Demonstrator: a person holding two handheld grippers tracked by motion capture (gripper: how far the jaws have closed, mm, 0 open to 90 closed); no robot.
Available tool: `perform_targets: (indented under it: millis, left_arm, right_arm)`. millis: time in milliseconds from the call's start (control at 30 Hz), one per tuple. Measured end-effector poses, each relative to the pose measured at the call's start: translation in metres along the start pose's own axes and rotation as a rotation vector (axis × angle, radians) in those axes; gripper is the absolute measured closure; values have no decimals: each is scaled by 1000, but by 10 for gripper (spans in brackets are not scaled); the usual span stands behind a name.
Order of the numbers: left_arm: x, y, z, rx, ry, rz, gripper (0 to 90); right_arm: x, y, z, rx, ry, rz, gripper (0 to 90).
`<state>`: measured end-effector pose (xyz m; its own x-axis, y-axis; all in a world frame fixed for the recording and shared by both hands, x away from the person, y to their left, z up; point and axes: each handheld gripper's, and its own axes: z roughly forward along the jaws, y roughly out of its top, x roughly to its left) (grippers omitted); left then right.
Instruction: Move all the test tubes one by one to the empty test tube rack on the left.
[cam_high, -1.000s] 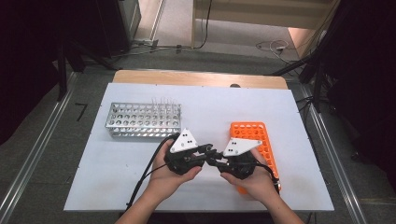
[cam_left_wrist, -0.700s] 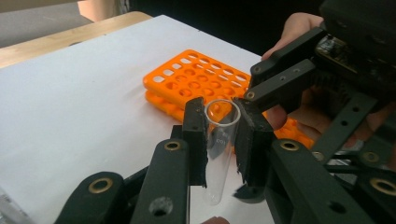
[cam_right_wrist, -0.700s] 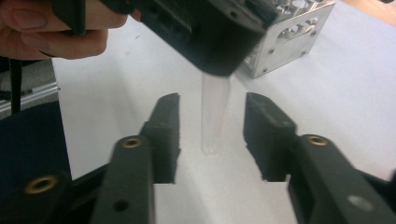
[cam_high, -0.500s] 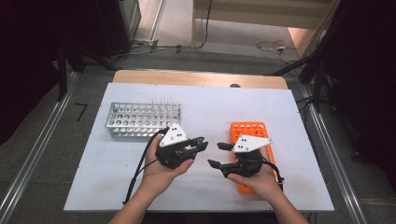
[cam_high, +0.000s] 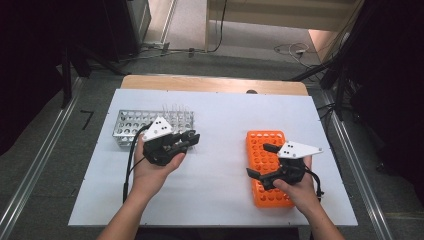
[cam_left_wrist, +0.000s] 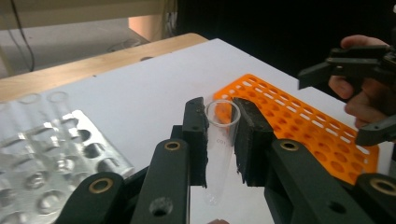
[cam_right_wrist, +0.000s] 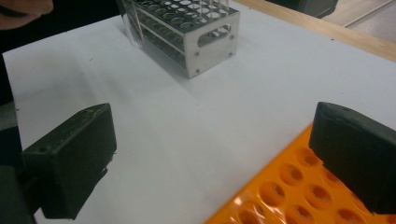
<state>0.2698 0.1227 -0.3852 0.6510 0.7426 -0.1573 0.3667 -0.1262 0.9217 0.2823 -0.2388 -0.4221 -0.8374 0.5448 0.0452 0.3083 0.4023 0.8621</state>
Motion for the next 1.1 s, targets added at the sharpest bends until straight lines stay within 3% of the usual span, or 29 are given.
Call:
perform_targets:
  millis: [267, 600, 1100]
  left_arm:
    - [29, 12, -13, -1, 82, 2, 760]
    - [70, 21, -22, 0, 199, -19, 760]
    - [115, 27, -2, 7, 332, -61, 760]
  right_arm:
    - [-23, -19, -12, 3, -27, 42, 0]
    - [-40, -27, -29, -22, -73, 77, 0]
    - [-43, -30, -30, -21, -81, 85, 0]
